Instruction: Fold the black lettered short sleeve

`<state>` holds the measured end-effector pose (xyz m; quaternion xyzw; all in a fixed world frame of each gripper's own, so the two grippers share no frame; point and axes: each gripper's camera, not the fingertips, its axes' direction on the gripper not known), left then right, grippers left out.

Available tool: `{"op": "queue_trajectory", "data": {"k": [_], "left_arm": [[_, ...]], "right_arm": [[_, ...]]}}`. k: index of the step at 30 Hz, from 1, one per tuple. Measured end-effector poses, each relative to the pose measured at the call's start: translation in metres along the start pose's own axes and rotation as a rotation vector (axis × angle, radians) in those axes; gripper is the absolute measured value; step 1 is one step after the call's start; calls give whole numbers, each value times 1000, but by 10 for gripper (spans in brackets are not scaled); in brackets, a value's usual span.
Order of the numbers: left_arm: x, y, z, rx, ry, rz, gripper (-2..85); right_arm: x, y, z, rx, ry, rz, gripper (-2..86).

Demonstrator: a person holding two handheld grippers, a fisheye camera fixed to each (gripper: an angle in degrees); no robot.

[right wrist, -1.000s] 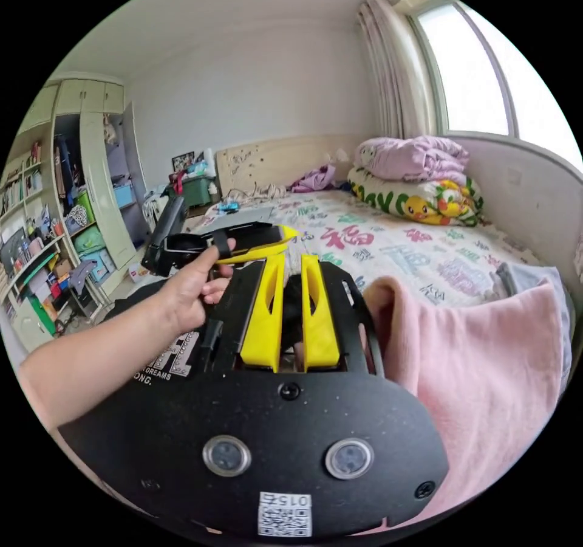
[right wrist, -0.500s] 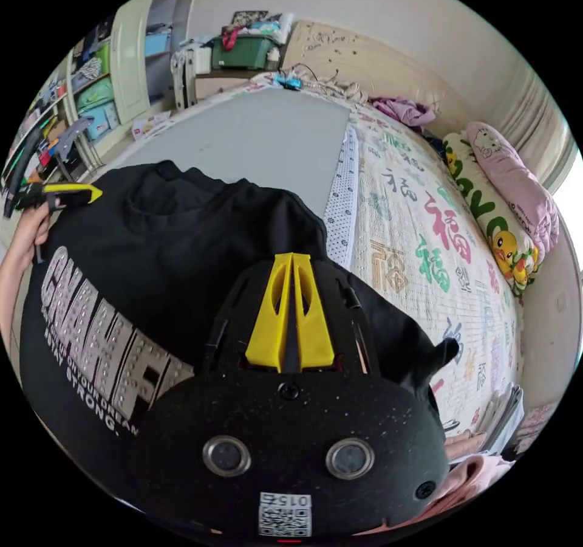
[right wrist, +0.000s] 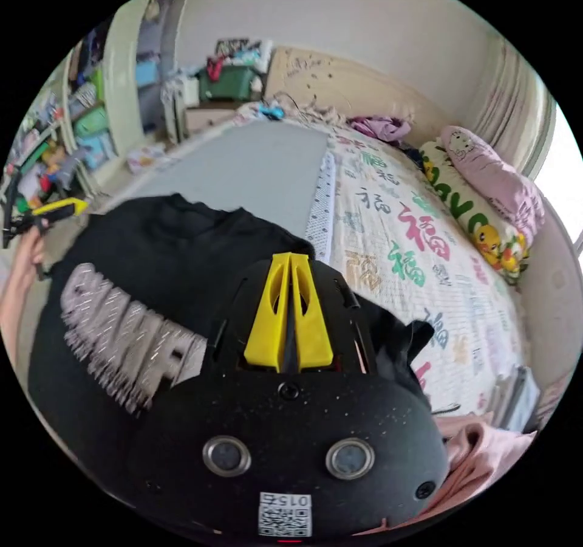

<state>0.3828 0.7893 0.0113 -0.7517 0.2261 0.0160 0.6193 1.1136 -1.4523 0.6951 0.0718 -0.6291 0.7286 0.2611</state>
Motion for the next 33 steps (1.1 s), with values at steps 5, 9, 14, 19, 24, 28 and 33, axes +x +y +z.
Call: {"op": "queue_trajectory", "data": {"k": [5,9,14,19,24,28,33], "left_arm": [[-28,127,-148,48,207,-57,64],[-54,261,-228,-20,273,-165,77],[-82,366,-269,-95,238,-307,96],[-96,391,-272,-142,285,-327,111],[-89,393,-258,-231,286,-267,96],[-89,396,-260,-237,323,-242,43],[-86,395,-301,-127,365,-204,31]], "right_arm": [[46,153,-157,135,-388,-5,12],[67,279,-210,46,-426,44,62],[93,377,-183,-148,-392,216,91],[107,400,-170,-124,-385,304,102],[107,397,-135,-234,-369,242,107],[115,394,-91,-307,-419,273,81],[115,385,-89,-245,-354,250,11]]}}
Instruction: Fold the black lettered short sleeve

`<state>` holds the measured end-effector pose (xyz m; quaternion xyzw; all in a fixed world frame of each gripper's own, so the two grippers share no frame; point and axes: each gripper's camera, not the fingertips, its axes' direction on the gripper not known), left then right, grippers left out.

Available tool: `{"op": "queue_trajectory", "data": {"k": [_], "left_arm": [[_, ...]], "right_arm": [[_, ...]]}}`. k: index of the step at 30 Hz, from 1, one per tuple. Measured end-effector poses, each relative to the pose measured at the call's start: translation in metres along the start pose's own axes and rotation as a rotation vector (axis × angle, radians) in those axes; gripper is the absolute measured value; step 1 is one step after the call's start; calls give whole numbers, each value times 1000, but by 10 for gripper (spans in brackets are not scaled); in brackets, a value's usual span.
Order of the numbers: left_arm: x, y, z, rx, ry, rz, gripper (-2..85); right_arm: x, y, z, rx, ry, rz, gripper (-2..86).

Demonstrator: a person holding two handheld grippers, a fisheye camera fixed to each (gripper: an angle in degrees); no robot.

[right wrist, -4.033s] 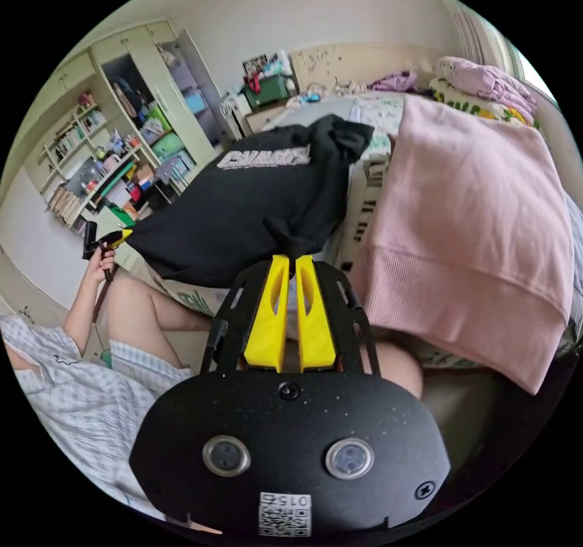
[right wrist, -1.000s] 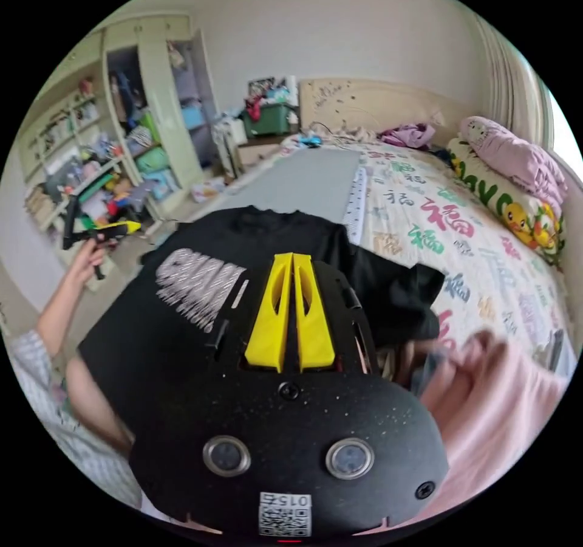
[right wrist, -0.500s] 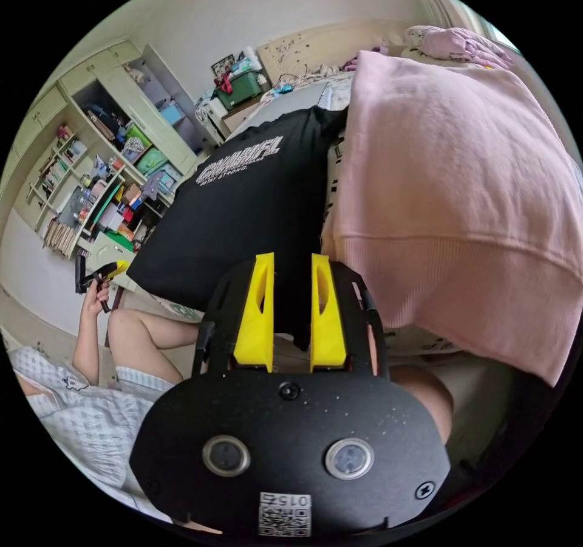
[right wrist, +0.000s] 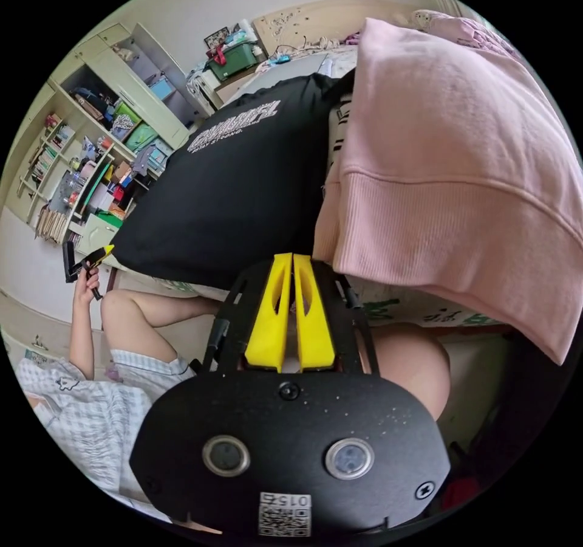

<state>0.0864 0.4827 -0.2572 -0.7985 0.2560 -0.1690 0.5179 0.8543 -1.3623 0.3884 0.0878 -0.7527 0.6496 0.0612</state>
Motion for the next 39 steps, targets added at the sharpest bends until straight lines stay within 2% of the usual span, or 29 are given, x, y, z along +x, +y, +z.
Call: {"op": "queue_trajectory", "data": {"k": [5,7,9,12,15,18,20,24,27,30,34,36,39], "left_arm": [[-10,4,-20,68,-94,-54,75],[-15,-5,-4,10,-40,-59,107],[-18,-17,30,-127,-16,-55,98],[-10,-21,41,-152,-131,-36,33],[-1,-18,32,-122,-110,-25,9],[10,-15,23,-85,-144,-9,1],[15,-16,28,-93,-179,-8,0],[40,-26,77,-249,-403,83,-1],[53,-35,94,-320,-457,112,0],[56,-36,103,-331,-454,104,1],[71,-34,118,-335,-529,120,2],[86,-33,130,-358,-613,159,4],[90,-36,130,-390,-629,178,9]], "right_arm": [[21,-4,12,40,42,72,38],[24,-16,35,-13,-4,73,91],[23,-27,62,-76,-52,69,101],[17,-38,91,-101,-25,42,84],[8,-33,96,-59,16,7,17],[2,-28,108,-49,54,-7,4],[-4,-28,126,-69,97,-19,1],[-46,-36,187,-177,303,-156,-1],[-67,-36,214,-226,378,-230,-1],[-89,-24,239,-220,463,-294,0],[-133,8,282,-181,694,-412,4],[-144,20,294,-155,751,-426,7],[-150,34,297,-126,745,-427,18]]}}
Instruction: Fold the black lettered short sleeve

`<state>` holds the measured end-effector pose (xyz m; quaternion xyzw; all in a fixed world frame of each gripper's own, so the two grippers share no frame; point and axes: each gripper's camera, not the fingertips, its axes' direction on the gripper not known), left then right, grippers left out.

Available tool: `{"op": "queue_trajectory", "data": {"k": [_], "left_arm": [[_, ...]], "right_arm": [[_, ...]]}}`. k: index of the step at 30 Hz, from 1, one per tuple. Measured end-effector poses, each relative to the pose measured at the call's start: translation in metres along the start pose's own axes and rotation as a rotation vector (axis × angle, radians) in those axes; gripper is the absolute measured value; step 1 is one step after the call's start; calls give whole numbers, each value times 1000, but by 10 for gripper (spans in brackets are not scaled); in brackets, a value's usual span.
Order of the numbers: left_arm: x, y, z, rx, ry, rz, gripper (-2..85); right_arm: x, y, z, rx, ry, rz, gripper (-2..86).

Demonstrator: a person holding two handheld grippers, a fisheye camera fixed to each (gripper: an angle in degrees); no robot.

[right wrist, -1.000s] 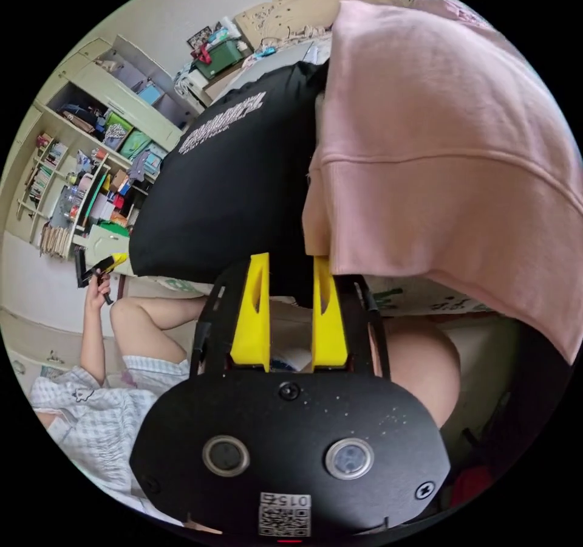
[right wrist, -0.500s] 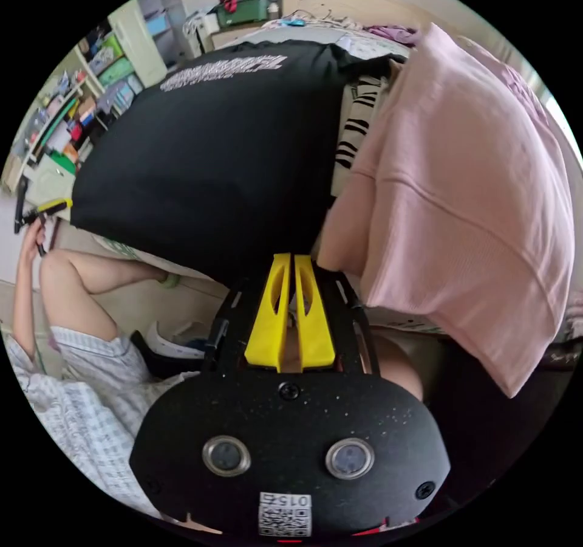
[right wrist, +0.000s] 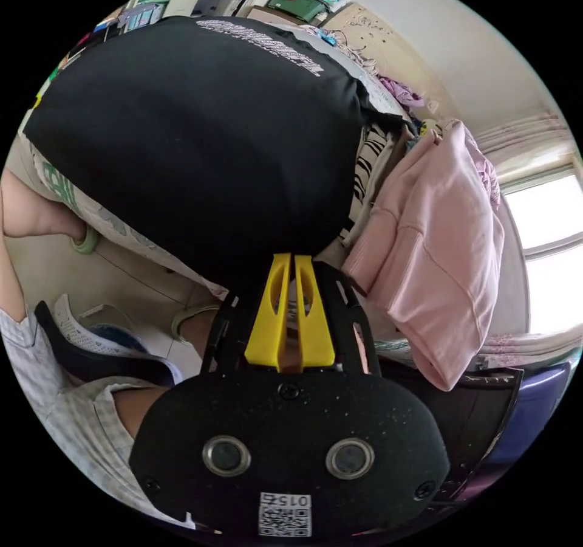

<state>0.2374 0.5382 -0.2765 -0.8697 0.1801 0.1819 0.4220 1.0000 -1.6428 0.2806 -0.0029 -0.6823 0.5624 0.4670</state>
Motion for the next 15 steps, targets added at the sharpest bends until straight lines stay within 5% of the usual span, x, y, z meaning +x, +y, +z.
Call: {"op": "queue_trajectory", "data": {"k": [8,15], "left_arm": [[-45,35,-60,107,32,-96,33],[19,8,-113,461,104,84,62]], "right_arm": [[46,29,-12,-45,-288,190,67],[81,47,-91,134,-407,268,33]]}}
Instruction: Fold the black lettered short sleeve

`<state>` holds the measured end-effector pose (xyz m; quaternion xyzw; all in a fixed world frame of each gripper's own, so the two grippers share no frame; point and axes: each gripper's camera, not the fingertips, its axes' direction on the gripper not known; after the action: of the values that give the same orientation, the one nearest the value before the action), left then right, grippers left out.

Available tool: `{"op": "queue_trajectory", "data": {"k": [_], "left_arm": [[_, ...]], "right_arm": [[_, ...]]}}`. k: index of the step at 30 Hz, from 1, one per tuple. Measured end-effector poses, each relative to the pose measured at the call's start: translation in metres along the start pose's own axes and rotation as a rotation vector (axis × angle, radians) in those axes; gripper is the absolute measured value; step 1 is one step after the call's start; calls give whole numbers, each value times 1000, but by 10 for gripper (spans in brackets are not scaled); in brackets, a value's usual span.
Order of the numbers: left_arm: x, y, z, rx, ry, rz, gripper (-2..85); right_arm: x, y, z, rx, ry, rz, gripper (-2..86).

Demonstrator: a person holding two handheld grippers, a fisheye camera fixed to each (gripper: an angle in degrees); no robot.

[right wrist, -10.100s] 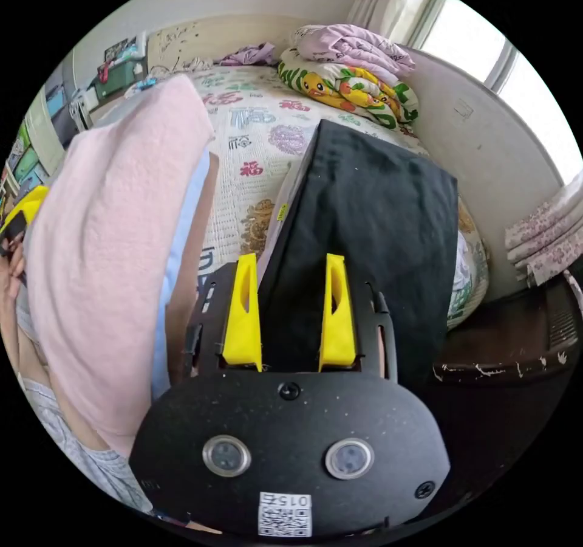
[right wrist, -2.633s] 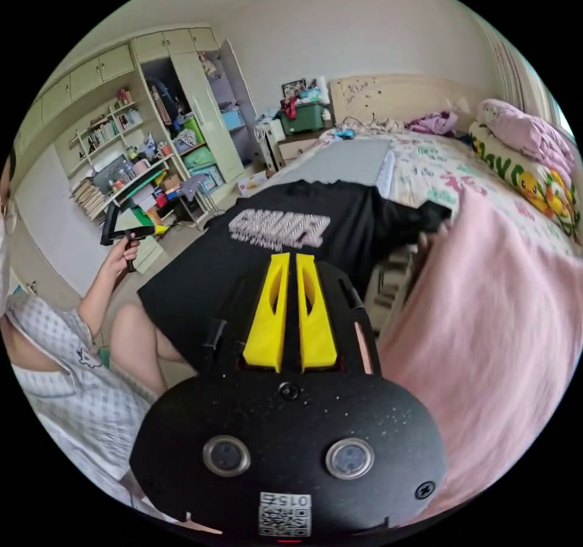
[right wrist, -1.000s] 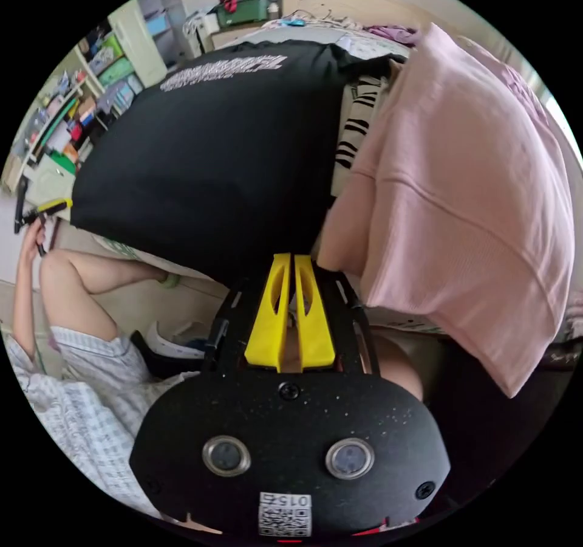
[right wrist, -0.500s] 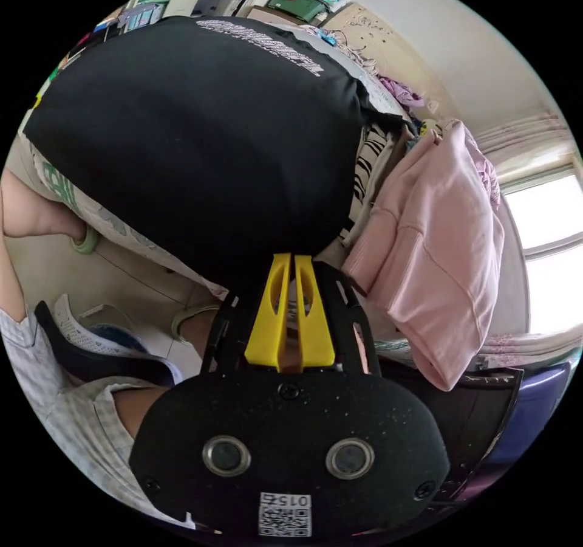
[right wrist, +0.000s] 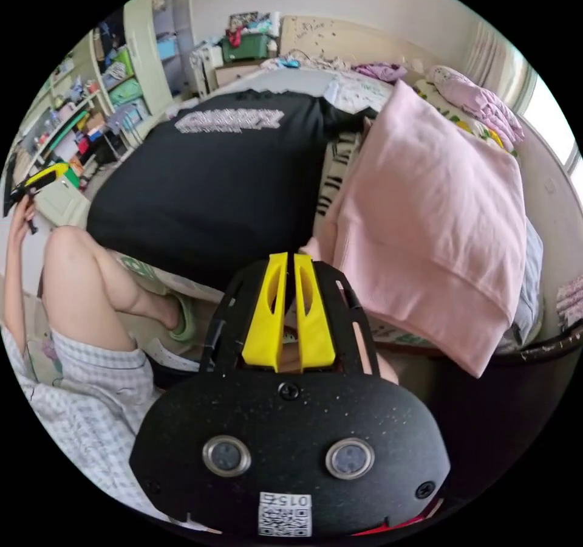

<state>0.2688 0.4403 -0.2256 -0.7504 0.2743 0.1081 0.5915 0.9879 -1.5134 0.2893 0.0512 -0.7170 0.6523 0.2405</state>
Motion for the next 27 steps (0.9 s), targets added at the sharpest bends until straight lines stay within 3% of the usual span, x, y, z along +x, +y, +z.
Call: {"op": "queue_trajectory", "data": {"k": [5,11,19,23,27], "left_arm": [[72,-76,44,168,243,128,63],[134,-175,155,121,538,168,68],[172,-212,294,-151,550,205,62],[194,-220,326,-263,484,308,65],[199,-217,335,-223,453,345,56]], "right_arm": [[9,-41,-82,229,-56,-10,39],[45,-137,-95,287,-9,68,59],[106,-327,-35,80,119,275,77],[136,-364,9,-118,200,384,88],[135,-366,16,-222,288,347,76]]}}
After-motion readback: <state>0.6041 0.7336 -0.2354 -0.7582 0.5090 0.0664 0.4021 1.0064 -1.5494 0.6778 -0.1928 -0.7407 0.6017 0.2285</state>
